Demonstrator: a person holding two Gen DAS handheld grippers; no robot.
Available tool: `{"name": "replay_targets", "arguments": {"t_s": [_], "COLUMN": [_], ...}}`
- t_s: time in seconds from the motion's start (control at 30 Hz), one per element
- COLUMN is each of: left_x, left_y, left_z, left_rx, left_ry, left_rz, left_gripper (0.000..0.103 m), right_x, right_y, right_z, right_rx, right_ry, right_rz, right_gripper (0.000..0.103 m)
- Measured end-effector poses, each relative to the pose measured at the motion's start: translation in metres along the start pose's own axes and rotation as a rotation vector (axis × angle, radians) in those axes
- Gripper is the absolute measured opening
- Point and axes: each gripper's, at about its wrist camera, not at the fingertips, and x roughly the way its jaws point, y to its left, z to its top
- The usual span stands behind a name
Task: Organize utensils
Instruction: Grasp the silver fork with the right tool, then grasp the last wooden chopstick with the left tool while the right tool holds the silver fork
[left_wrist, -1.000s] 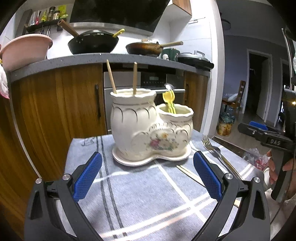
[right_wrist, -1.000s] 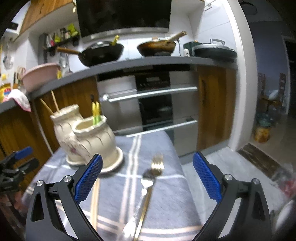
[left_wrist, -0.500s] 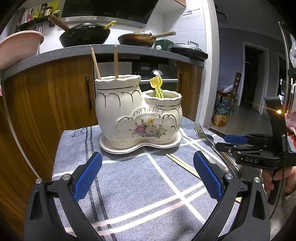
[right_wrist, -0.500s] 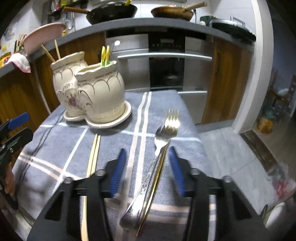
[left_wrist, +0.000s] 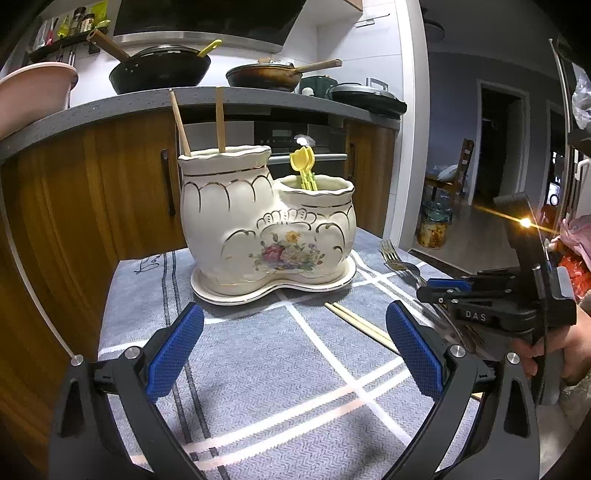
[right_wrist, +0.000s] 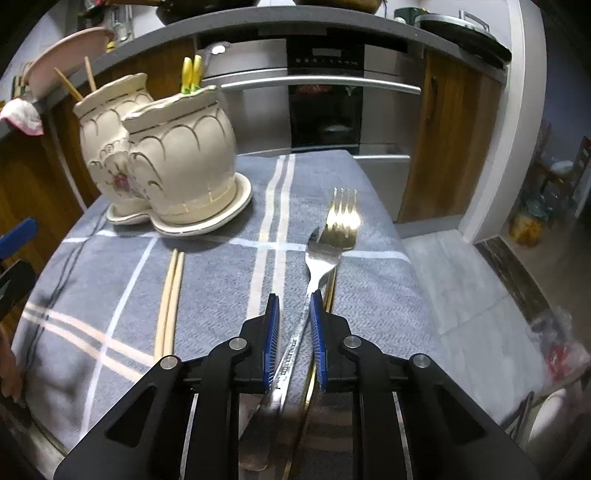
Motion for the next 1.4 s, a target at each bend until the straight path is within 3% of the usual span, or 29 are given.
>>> {"name": "replay_targets", "arguments": {"t_s": [0.5,0.63,0.8,0.93,1.03,1.13,1.4], "left_x": [0.005,0.008,0.015,0.026,0.037,0.045,0.057], "left_y": [-0.013,-0.015,-0.022,-0.034,-0.044,-0.056,-0.072], "left_z": [-0.002,-0.001,0.004,0.001,-0.004,-0.008,-0.013], "left_rx": [0.039,0.038,0.005,-0.076,-0.14,-0.129,-0.159], "left_ry": [0.02,0.04,0.118,0.219,0.279,0.312,0.395], "left_rz": [0.0,0.018,0.026,0.041,0.061,0.103,0.142], "left_gripper": [0.097,0.097,0.097,0.096,0.086,0.074,0.061], "right_x": [0.021,0.021,0.007,-0.007,-0.018,-0.028,-0.051], "right_y": [-0.007,-0.009,-0.014,-0.019,-0.021,-0.021,-0.036], "right_z": [0.016,0.017,0.018,0.018,0.018,0.016,0.014], "right_rx": [0.038,0.049,0.062,0.073,0.068,0.039,0.042], "right_ry": [0.045,0.035,-0.024,-0.069,-0.106,-0.137,-0.211], "right_rz": [0.026,0.057,0.111,0.157,0.192,0.196,0.222], "right_gripper": [0.018,0.007,0.006,0.005,0.004,0.004,0.004]}}
